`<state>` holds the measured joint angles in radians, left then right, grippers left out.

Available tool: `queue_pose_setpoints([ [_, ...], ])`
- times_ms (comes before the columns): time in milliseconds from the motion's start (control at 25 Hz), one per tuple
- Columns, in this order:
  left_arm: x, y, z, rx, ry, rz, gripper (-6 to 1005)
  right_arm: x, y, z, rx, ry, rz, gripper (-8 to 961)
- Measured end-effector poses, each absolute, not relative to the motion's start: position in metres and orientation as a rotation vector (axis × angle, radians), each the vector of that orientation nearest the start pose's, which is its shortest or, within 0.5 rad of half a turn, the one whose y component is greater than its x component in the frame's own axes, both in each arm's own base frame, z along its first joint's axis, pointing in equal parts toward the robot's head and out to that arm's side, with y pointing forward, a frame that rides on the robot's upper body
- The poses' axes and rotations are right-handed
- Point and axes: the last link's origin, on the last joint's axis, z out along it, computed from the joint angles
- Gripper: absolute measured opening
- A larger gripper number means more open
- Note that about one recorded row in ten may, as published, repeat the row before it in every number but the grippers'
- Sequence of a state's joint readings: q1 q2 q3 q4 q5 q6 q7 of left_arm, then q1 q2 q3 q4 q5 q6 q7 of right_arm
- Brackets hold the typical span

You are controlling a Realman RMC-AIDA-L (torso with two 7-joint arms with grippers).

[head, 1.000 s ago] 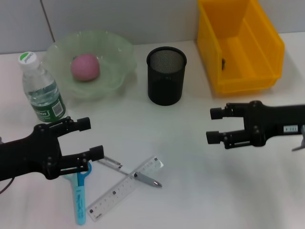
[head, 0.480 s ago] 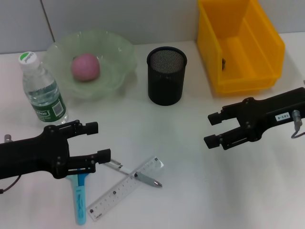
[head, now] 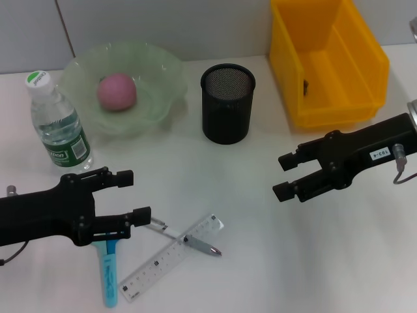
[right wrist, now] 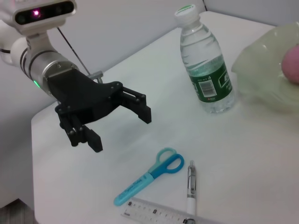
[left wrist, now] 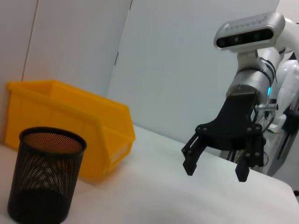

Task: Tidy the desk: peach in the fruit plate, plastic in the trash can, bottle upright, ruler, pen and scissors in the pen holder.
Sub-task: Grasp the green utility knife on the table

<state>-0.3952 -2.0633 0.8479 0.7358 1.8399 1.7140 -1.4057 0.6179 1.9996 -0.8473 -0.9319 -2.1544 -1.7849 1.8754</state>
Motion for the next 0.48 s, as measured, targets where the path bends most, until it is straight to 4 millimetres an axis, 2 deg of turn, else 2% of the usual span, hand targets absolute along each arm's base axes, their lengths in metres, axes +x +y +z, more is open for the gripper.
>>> queue_pose_setpoints([
  [360,-0.263,0.290,0.008,-2.823,-0.601,-0.834,863,0.224,0.339,0.038,-3.000,0.847,0.265,829],
  [480,-0.260,0.294,0.018,-2.817,-0.615,-0.806,863,0.224,0.339,0.039,-2.997,0.856,0.264,829],
])
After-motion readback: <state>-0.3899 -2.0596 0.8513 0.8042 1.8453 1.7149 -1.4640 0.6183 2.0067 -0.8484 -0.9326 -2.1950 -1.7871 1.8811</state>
